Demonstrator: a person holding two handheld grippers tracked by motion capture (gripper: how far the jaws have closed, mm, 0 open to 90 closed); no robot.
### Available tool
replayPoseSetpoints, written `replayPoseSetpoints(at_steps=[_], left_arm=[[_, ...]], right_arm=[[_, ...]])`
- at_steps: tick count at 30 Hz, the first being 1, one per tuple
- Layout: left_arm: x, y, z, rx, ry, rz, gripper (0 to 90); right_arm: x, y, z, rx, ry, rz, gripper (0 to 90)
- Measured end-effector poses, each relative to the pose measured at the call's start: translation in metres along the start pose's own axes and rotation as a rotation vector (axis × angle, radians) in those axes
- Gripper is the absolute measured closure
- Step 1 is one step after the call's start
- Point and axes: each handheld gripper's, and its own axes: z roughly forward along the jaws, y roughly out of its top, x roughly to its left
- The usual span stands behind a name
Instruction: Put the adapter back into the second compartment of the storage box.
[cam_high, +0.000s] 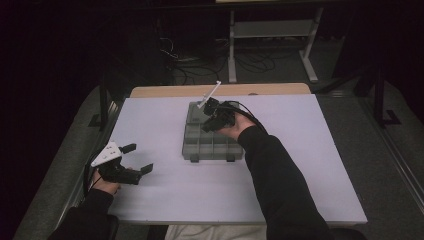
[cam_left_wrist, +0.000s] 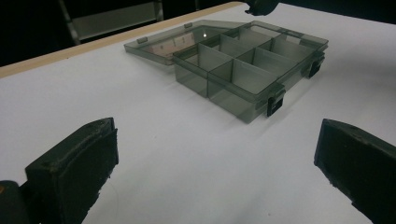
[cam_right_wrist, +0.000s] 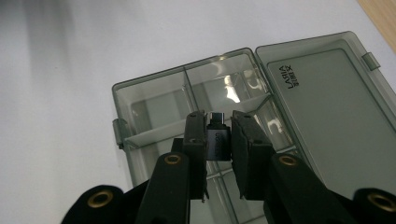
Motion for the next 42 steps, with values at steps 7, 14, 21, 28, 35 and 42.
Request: replayPoseSetpoints(at_steps=[7,14,21,28,35,42], left_arm=[[0.000,0.000,0.000,0.001,0.001,0.003,0.0],[-0.001,0.000,0.000,0.002,0.000,0.006,0.0],[-0.001,0.000,0.000,0.003,-0.001,0.006,0.0],[-0.001,0.000,0.000,0.001,-0.001,0.008,0.0],[-0.001,0.000,0.000,0.001,-0.001,0.008,0.0],[0.000,0.000,-0.001,0.000,-0.001,0.008,0.0]], right_arm=[[-0.009,-0.003,0.006,-0.022,-0.007,0.018,75.2],[-0.011,-0.001,0.016,-0.025,-0.019,0.010,75.1],[-0.017,-0.003,0.027,-0.011,-0.021,0.027,75.2],[-0.022,-0.003,0.034,0.000,-0.016,0.043,75.1],[-0.027,-0.005,0.046,0.018,-0.010,0.055,75.1],[-0.032,-0.008,0.057,0.043,-0.006,0.072,74.9]])
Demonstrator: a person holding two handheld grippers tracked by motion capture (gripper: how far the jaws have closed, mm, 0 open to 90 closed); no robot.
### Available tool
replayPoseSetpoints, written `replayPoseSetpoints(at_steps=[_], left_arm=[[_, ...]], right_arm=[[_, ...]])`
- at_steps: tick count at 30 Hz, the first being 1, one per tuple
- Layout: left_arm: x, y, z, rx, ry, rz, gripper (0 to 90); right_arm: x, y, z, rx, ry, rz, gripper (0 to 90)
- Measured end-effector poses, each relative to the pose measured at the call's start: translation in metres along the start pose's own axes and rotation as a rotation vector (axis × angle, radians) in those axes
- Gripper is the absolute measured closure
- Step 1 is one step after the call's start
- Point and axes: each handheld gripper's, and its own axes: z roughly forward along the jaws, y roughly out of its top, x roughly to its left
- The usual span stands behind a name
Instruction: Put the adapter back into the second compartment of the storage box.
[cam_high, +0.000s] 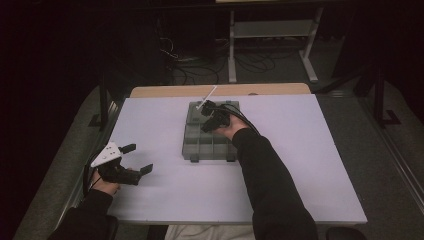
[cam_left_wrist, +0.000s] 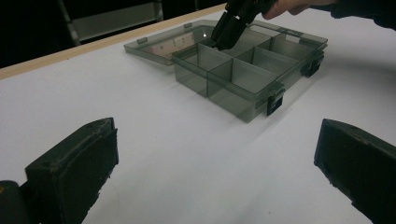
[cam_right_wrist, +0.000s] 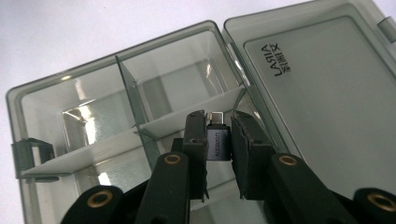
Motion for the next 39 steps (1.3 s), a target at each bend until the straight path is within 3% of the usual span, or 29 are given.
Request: replayPoseSetpoints(at_steps=[4,11,14,18,20,29,39], left_arm=[[0.000,0.000,0.000,0.000,0.000,0.000,0.0],[0.001,0.000,0.000,0.001,-0.001,-0.005,0.0],[0.000,0.000,0.000,0.002,-0.001,-0.005,0.0],[0.000,-0.001,0.000,0.003,0.000,-0.004,0.0],[0.000,-0.001,0.000,0.005,0.001,-0.005,0.0],[0.000,-0.001,0.000,0.006,0.002,-0.006,0.0],[0.000,-0.001,0.000,0.005,0.002,-0.007,0.0]], right_arm=[[-0.001,-0.002,0.005,0.017,0.019,0.020,73.1],[0.000,0.000,-0.001,-0.021,0.012,0.055,55.0],[-0.001,-0.001,-0.006,-0.024,0.008,0.066,44.8],[-0.003,-0.003,-0.013,-0.042,0.010,0.092,20.5],[0.000,-0.003,-0.017,-0.051,0.020,0.099,14.6],[0.008,0.000,-0.036,-0.105,0.003,0.080,1.1],[0.019,-0.005,-0.050,-0.157,0.001,0.057,0.0]])
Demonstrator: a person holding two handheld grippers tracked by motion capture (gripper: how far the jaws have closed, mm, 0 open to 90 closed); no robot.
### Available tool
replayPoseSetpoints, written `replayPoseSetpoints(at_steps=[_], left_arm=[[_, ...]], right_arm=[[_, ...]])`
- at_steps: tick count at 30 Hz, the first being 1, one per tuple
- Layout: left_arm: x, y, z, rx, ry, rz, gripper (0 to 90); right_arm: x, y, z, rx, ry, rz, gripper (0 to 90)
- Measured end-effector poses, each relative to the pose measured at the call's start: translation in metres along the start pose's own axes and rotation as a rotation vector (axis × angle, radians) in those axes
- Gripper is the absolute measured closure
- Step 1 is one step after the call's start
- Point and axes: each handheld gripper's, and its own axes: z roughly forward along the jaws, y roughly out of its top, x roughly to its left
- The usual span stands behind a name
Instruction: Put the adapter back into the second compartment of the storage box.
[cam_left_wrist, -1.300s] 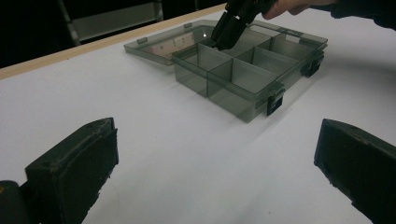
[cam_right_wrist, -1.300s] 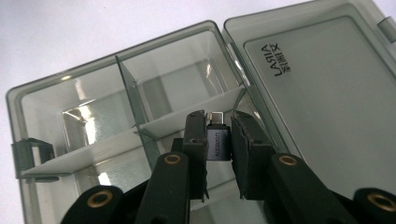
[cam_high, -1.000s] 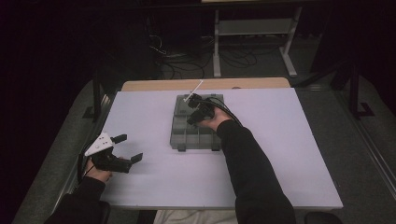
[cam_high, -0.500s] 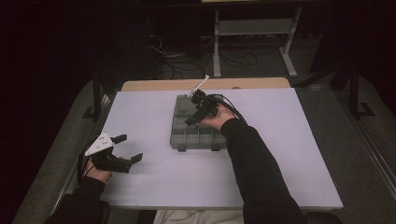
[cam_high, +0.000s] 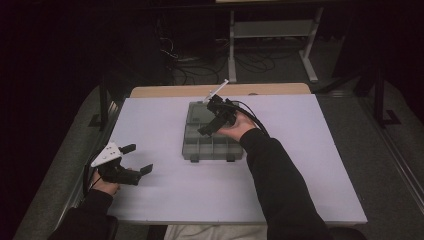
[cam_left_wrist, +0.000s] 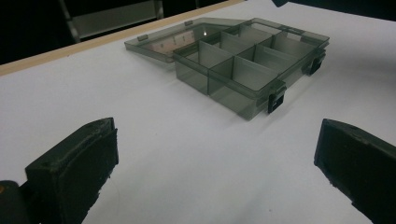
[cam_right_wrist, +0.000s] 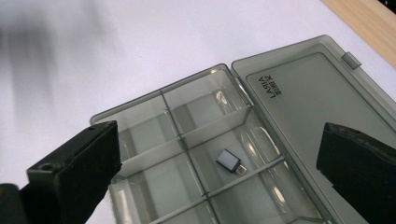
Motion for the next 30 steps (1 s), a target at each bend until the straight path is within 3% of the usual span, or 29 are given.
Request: replayPoseSetpoints(at_steps=[7,21,30], left_arm=[[0.000,0.000,0.000,0.002,0.000,0.000,0.0],[0.001,0.000,0.001,0.003,-0.002,0.000,0.0],[0.001,0.000,0.001,0.007,0.000,-0.001,0.0]], right_arm=[[0.004,-0.005,-0.009,-0.041,0.003,-0.008,0.0],[0.008,-0.014,-0.023,-0.062,-0.005,-0.007,0.0],[0.005,-0.029,-0.033,-0.068,-0.013,0.014,0.0]])
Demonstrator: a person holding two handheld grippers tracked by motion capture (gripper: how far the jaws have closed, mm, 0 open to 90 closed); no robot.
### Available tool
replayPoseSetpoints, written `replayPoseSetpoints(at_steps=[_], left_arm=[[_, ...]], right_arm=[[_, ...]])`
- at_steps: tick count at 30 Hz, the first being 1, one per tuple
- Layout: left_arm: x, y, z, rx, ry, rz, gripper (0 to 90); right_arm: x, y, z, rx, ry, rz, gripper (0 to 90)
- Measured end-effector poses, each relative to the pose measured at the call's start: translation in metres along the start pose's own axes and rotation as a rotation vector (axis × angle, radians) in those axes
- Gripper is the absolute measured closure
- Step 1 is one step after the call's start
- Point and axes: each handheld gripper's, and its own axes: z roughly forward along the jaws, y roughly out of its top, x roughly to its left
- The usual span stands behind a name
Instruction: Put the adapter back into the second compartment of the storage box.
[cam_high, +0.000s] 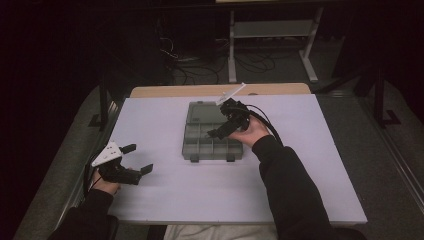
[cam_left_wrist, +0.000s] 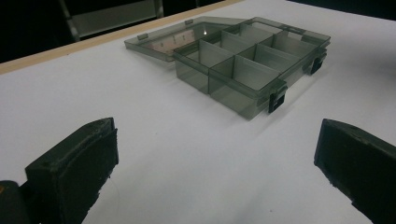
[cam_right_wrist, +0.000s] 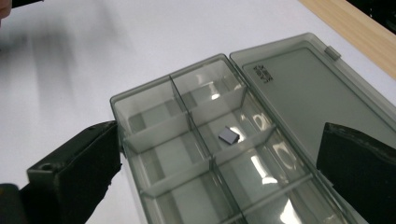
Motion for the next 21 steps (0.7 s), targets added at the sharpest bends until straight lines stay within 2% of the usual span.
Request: replayPoseSetpoints(at_steps=[8,21], left_arm=[[0.000,0.000,0.000,0.001,0.000,-0.002,0.0],[0.000,0.000,0.001,0.003,0.001,-0.003,0.0]], right_arm=[[-0.003,-0.014,-0.014,-0.012,-0.017,0.026,0.0],[-0.003,-0.031,-0.032,-0.050,-0.031,0.037,0.0]])
